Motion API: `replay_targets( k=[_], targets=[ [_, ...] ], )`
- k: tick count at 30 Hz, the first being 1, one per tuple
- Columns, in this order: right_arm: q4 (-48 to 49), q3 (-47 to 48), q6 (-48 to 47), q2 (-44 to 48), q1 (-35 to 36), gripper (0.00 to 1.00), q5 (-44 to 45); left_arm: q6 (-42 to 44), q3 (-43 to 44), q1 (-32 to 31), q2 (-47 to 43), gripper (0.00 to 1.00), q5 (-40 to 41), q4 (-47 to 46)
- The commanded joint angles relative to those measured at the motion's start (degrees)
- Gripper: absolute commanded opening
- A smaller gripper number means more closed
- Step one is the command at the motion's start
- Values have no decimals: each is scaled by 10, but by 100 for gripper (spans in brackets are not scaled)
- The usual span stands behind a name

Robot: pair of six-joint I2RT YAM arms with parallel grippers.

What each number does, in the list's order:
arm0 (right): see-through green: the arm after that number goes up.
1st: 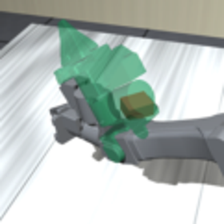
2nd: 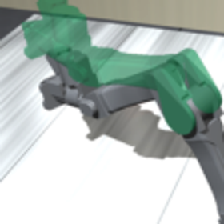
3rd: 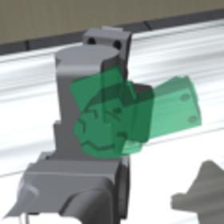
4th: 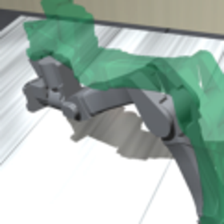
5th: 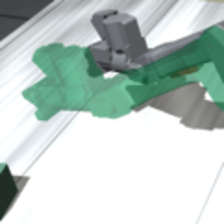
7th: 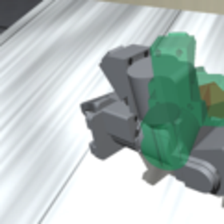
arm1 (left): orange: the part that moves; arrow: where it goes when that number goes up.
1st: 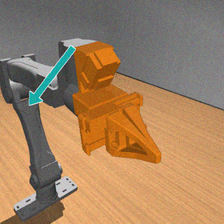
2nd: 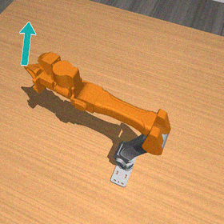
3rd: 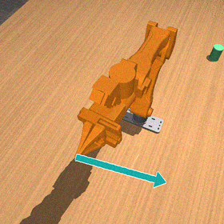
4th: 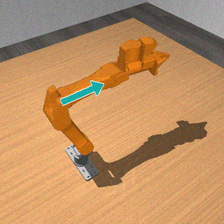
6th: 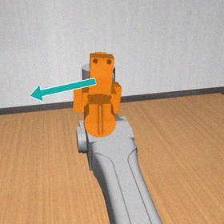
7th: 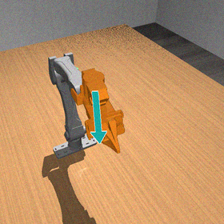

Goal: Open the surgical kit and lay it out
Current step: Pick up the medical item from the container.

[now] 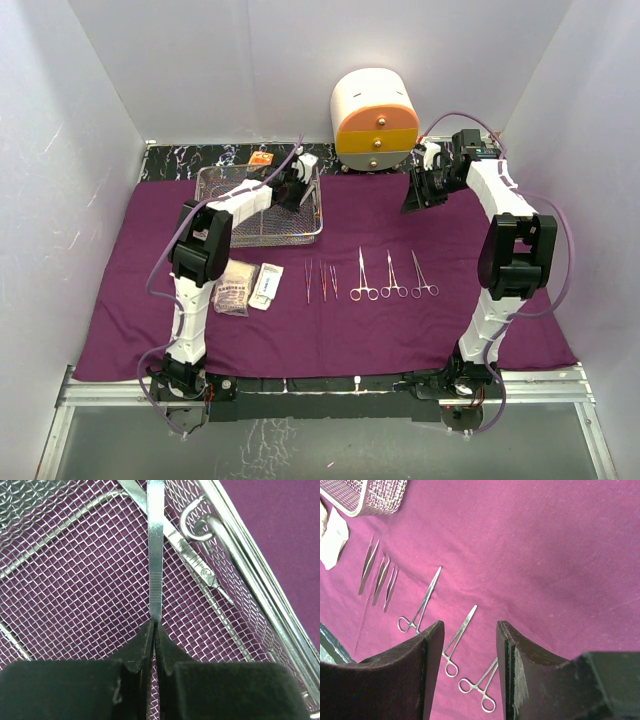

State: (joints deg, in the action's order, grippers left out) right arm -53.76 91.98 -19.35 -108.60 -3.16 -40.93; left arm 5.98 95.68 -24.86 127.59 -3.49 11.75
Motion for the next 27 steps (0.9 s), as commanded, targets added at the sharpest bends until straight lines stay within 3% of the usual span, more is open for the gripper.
replay_targets(
  k=[1, 18, 23, 27],
  targets=[
    [20, 0, 1, 37, -3, 44, -13, 43, -20, -1, -59, 0, 9, 63],
    [20, 2, 2, 30, -2, 43, -14, 74, -36, 18, -84, 0, -8, 76],
    [21, 1, 2, 30, -2, 43, -15, 78, -34, 21, -86, 15, -17, 81],
    [21, 1, 2, 29, -2, 43, -16, 84, -33, 22, -84, 21, -22, 89]
  ],
)
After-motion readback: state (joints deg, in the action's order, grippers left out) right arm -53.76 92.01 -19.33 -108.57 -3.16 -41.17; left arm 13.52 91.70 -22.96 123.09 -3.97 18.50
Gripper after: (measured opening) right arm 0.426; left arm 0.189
